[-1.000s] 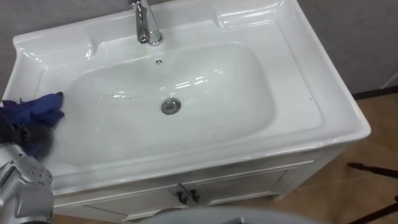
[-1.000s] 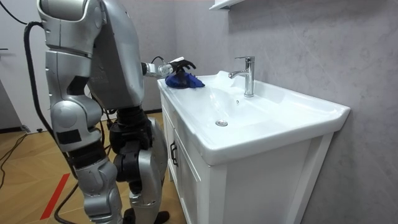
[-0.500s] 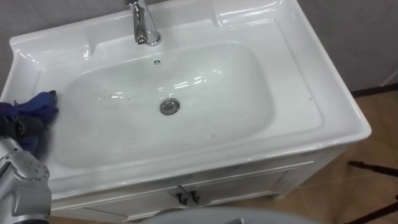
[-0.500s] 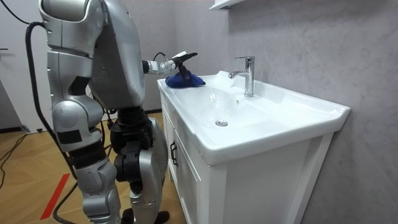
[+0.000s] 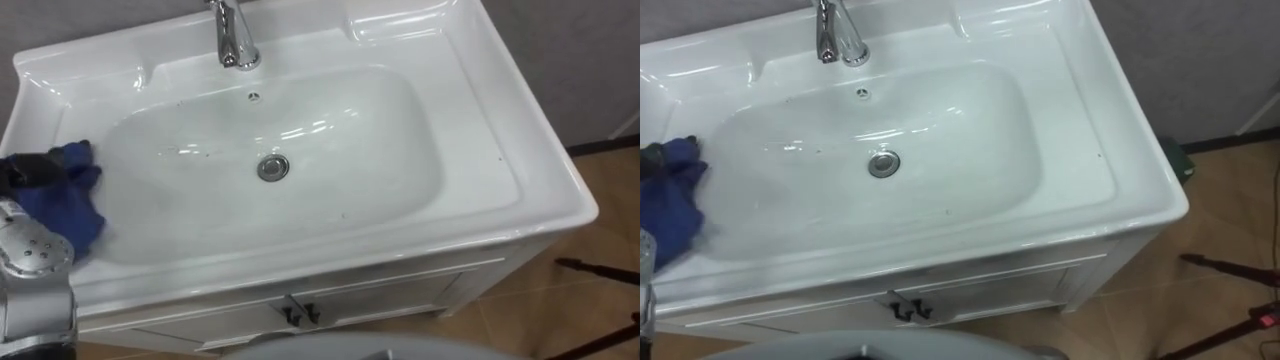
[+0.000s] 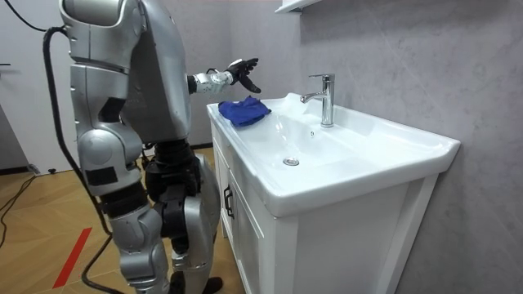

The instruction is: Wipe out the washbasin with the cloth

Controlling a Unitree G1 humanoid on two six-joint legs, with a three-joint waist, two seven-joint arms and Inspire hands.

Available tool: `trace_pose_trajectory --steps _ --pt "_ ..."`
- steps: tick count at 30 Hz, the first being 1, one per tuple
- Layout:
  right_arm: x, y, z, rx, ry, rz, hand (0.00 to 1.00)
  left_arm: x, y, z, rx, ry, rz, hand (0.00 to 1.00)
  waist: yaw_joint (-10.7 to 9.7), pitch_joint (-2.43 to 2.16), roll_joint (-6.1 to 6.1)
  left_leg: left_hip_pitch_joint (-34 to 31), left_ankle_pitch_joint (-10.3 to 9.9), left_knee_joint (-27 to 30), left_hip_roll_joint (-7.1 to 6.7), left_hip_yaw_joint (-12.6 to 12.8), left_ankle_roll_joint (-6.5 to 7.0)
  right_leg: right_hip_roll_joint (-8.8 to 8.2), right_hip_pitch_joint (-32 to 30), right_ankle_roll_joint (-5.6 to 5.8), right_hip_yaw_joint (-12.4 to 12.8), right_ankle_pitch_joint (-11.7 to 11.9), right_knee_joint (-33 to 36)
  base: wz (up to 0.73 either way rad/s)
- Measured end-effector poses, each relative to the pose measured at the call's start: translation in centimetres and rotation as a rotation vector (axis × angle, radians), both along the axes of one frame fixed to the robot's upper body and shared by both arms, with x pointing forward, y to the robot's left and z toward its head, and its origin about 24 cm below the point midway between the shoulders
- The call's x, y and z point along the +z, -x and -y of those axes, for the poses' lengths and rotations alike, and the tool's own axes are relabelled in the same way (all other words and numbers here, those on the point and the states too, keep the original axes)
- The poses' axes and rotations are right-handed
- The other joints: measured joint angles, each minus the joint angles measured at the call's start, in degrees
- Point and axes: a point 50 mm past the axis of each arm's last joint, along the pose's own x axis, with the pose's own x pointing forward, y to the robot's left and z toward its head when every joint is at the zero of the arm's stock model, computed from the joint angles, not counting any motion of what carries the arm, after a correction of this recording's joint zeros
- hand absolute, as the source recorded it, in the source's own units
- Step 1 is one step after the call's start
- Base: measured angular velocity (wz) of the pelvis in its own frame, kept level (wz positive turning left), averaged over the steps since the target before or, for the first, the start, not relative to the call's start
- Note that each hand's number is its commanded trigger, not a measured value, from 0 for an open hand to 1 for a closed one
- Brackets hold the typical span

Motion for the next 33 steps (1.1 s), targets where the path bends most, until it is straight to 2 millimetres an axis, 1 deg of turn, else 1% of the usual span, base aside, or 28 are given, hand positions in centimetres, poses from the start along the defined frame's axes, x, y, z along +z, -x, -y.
trace_pose_trajectory --steps 3,5,6,8,9,11,13,16,19,22,23,24,25,26,27,28,29,31,33 --pt "-0.1 -0.7 -0.2 -0.002 -0.009 0.014 0.0 -0.1 0.0 0.0 0.004 0.138 0.072 0.0 0.41 -0.01 -0.11 0.36 0.01 -0.53 -0.13 -0.07 0.01 -0.08 0.04 0.0 -0.04 0.0 0.19 0.0" --pt "-0.2 -1.0 -0.4 -0.001 -0.015 0.022 0.0 -1.0 0.7 -0.3 0.024 0.278 0.106 0.0 0.56 -0.07 -0.53 1.29 0.19 -1.87 -0.32 0.03 0.07 -0.2 0.18 0.02 0.23 0.0 0.15 -0.07" --pt "-0.2 -1.1 -0.5 -0.002 -0.017 0.023 0.0 -1.3 0.9 -0.3 0.027 0.302 0.105 0.0 0.6 -0.02 -0.67 1.45 0.19 -1.98 -0.32 0.1 0.07 -0.2 0.25 0.02 0.29 0.01 0.11 -0.07" --pt "-0.3 -0.9 -0.8 -0.006 -0.025 0.018 0.0 -2.5 1.5 -0.3 0.032 0.373 0.078 0.0 1.08 0.06 -1.21 1.75 0.18 -2.12 -0.35 0.11 0.06 -0.2 0.58 0.09 0.31 0.05 -0.13 -0.02" --pt "-0.3 -0.8 -0.9 -0.008 -0.027 0.013 0.0 -2.7 1.6 -0.2 0.03 0.389 0.073 0.0 1.31 0.03 -1.2 1.78 0.18 -2.11 -0.36 0.07 0.06 -0.2 0.64 0.1 0.29 0.06 -0.14 0.0" --pt "-0.4 -0.7 -1.0 -0.006 -0.032 -0.005 0.0 -3.2 1.6 -0.1 0.019 0.416 0.056 0.0 1.82 0.23 -1.39 1.92 0.18 -2.09 -0.39 -0.23 0.06 -0.19 0.94 0.1 0.19 0.06 -0.21 0.04" --pt "-0.4 -0.6 -1.0 -0.001 -0.031 -0.009 0.0 -3.4 1.7 -0.1 0.019 0.422 0.046 0.0 1.93 0.29 -1.42 1.86 0.17 -1.98 -0.42 -0.57 0.06 -0.19 0.99 0.1 0.13 0.06 -0.18 0.05" --pt "-0.4 -0.9 -1.0 0.005 -0.029 0.004 0.0 -3.7 2.0 -0.5 0.03 0.43 0.034 0.0 1.94 0.29 -1.09 1.39 0.15 -1.3 -0.45 -0.98 0.09 -0.16 0.96 0.1 0.17 0.07 -0.11 0.05" --pt "-0.3 -0.8 -0.9 0.011 -0.026 0.001 0.0 -3.4 2.4 -1.3 0.069 0.42 0.046 0.0 1.72 0.15 -0.42 0.52 0.05 -0.03 -0.38 -1.23 0.2 -0.07 0.93 0.07 -0.18 0.08 -0.03 0.08" --pt "-0.3 -0.4 -0.9 0.007 -0.024 -0.013 0.0 -2.6 2.6 -1.9 0.117 0.341 0.055 0.0 1.98 0.18 0.53 0.28 -0.05 0.25 -0.35 -1.7 0.31 -0.06 0.85 0.06 -0.52 0.09 0.59 0.11" --pt "-0.3 -0.4 -0.9 0.006 -0.025 -0.014 0.0 -2.2 2.5 -2.2 0.136 0.292 0.053 0.0 2.35 0.07 0.84 0.21 -0.05 0.21 -0.45 -2.02 0.32 -0.08 0.78 0.07 -0.55 0.08 0.78 0.07" --pt "-0.3 -0.3 -0.9 0.005 -0.025 -0.017 0.0 -2.0 2.5 -2.3 0.146 0.269 0.055 0.0 2.7 0.03 0.87 0.17 -0.05 0.13 -0.49 -2.13 0.32 -0.07 0.73 0.08 -0.41 0.07 0.76 0.0" --pt "-0.3 -0.1 -0.9 0.002 -0.025 -0.021 0.0 -1.4 2.6 -2.6 0.169 0.23 0.065 0.0 3.43 -0.12 1.11 0.13 -0.05 0.05 -0.5 -2.21 0.33 -0.03 0.52 0.05 0.11 0.05 0.69 -0.08" --pt "-0.3 0.0 -0.9 0.002 -0.024 -0.022 0.0 -0.9 2.9 -3.2 0.208 0.193 0.081 0.0 3.68 -0.32 1.26 0.1 -0.02 0.18 -0.52 -2.23 0.36 -0.06 0.2 0.03 0.28 0.01 0.72 -0.08" --pt "-0.3 0.0 -0.9 0.002 -0.024 -0.02 0.0 -0.6 3.2 -3.5 0.232 0.176 0.089 0.0 3.68 -0.32 1.27 0.09 0.01 0.29 -0.53 -2.23 0.4 -0.07 0.2 0.03 0.27 0.01 0.73 -0.03" --pt "-0.3 0.0 -0.8 0.004 -0.022 -0.017 0.0 -0.1 3.6 -4.2 0.284 0.14 0.109 0.0 3.73 -0.41 1.53 0.01 0.03 0.45 -0.55 -2.41 0.41 -0.05 0.22 0.03 0.26 0.01 0.77 0.03" --pt "-0.2 0.0 -0.8 0.006 -0.02 -0.013 0.0 0.5 4.0 -4.7 0.33 0.104 0.128 0.0 3.7 -0.33 1.54 -0.27 0.03 0.92 -0.57 -2.55 0.43 -0.03 0.23 0.03 0.2 0.01 0.81 0.04" --pt "-0.2 -0.1 -0.7 0.008 -0.017 -0.009 0.0 1.3 4.6 -5.6 0.39 0.041 0.142 0.0 3.87 -0.35 1.78 -0.38 0.03 1.05 -0.59 -2.63 0.43 0.0 0.19 0.03 0.31 0.01 0.83 0.02" --pt "-0.2 0.1 -0.6 0.009 -0.013 -0.011 0.0 2.2 5.0 -6.2 0.428 -0.019 0.155 0.0 4.73 -0.32 1.87 -0.55 0.03 1.12 -0.6 -2.72 0.43 0.01 0.07 0.02 0.36 0.01 0.77 0.04"
